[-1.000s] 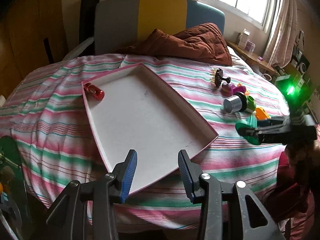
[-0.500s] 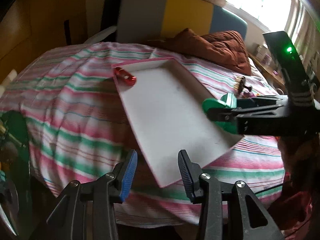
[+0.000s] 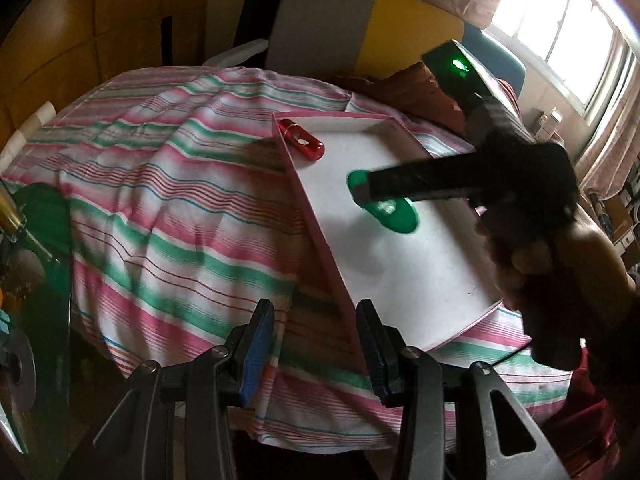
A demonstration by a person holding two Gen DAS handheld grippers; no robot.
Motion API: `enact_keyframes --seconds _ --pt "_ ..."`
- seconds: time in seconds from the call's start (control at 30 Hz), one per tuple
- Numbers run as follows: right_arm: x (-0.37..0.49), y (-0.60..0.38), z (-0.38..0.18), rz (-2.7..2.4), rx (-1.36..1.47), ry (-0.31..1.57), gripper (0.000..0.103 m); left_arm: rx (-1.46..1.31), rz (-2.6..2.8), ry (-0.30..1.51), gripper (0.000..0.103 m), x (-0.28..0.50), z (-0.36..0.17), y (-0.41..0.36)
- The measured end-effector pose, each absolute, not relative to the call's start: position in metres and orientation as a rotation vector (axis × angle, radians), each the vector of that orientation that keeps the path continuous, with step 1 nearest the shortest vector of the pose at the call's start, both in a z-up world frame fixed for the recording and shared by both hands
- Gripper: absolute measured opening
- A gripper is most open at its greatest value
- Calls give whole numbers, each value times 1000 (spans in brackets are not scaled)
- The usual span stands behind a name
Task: Organize rigid objects
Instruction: 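Carry the green spool into the tray and open the right tool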
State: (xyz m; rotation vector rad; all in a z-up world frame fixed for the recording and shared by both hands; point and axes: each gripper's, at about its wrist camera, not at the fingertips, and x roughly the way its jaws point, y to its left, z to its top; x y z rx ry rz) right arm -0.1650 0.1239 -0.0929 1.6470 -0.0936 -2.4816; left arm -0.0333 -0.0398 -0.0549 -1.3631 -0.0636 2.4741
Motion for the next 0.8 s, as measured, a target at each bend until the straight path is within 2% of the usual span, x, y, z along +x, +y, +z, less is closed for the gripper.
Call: enact_keyframes --seconds 0.13,0.17,0.2,0.23,0.27,0.8 --pt "-183 122 -95 -2452 1629 -248 67 -1371 2481 -77 43 -35 -57 -44" --pt "-184 124 -93 -2452 1611 -293 69 -1373 2483 -79 43 -36 -57 -45" --pt "-184 126 -91 -2448 1590 -332 77 -1374 2486 -83 43 -36 -57 -47" --pt "-182 128 -88 -2443 1566 -368 81 -1373 2488 -85 43 -36 -57 -48" --pt "-180 129 -86 -2449 1555 -376 81 -1373 2490 -86 43 -36 -57 -48" --pt "-108 164 -53 -2628 1435 -230 84 -1303 2502 -14 43 -32 -39 -28"
